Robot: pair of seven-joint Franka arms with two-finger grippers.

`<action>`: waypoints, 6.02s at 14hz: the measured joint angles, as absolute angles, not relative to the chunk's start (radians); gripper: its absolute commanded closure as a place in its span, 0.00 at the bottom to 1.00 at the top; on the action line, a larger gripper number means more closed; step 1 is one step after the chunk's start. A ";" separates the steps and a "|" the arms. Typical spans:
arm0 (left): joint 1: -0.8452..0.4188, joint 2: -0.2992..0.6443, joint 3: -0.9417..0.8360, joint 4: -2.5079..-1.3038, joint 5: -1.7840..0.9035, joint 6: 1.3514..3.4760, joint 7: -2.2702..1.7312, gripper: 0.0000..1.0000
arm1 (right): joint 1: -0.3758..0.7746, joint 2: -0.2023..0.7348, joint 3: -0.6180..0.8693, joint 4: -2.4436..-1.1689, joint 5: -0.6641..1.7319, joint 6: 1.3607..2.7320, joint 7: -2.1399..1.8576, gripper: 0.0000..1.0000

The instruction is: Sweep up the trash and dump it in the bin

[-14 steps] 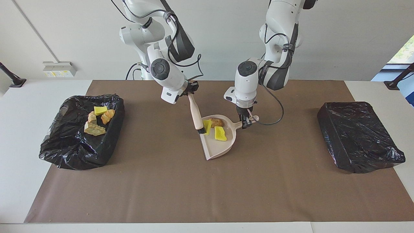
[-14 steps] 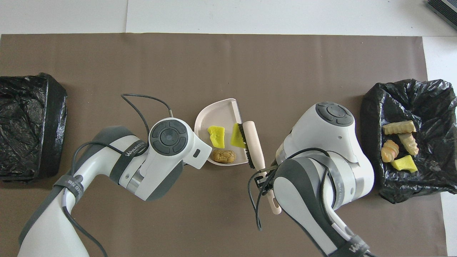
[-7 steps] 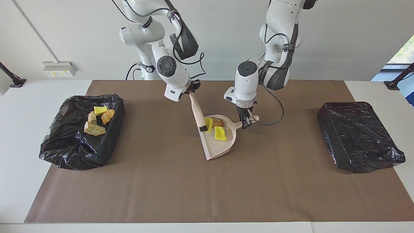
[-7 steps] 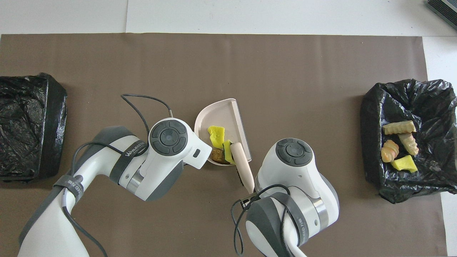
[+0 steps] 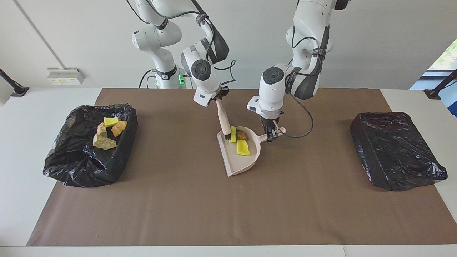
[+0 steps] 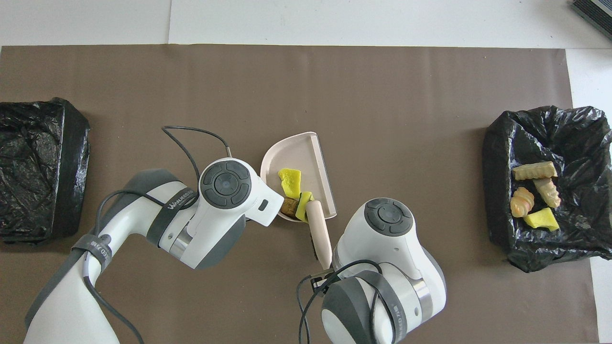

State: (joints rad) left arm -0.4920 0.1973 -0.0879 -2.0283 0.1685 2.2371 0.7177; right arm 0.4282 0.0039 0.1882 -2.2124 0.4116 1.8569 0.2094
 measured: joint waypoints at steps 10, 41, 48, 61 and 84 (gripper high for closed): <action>-0.492 0.197 -0.088 -2.029 0.168 2.238 0.718 1.00 | 0.475 -0.032 0.204 -2.213 0.413 1.765 0.392 1.00; -0.442 0.195 -0.076 -2.019 0.164 2.249 0.606 1.00 | 0.346 -0.059 0.202 -2.016 0.144 1.443 0.297 1.00; -0.222 0.066 -0.071 -1.997 0.164 2.145 0.868 1.00 | 0.473 -0.134 0.211 -2.205 0.339 1.641 0.668 1.00; 0.461 -0.074 -0.040 -1.917 0.055 2.030 1.525 1.00 | 0.567 -0.106 0.211 -2.392 0.369 1.950 0.655 1.00; 0.503 -0.031 -0.035 -1.864 0.812 2.178 1.493 1.00 | 0.161 -0.105 0.186 -1.906 0.078 1.866 0.474 0.00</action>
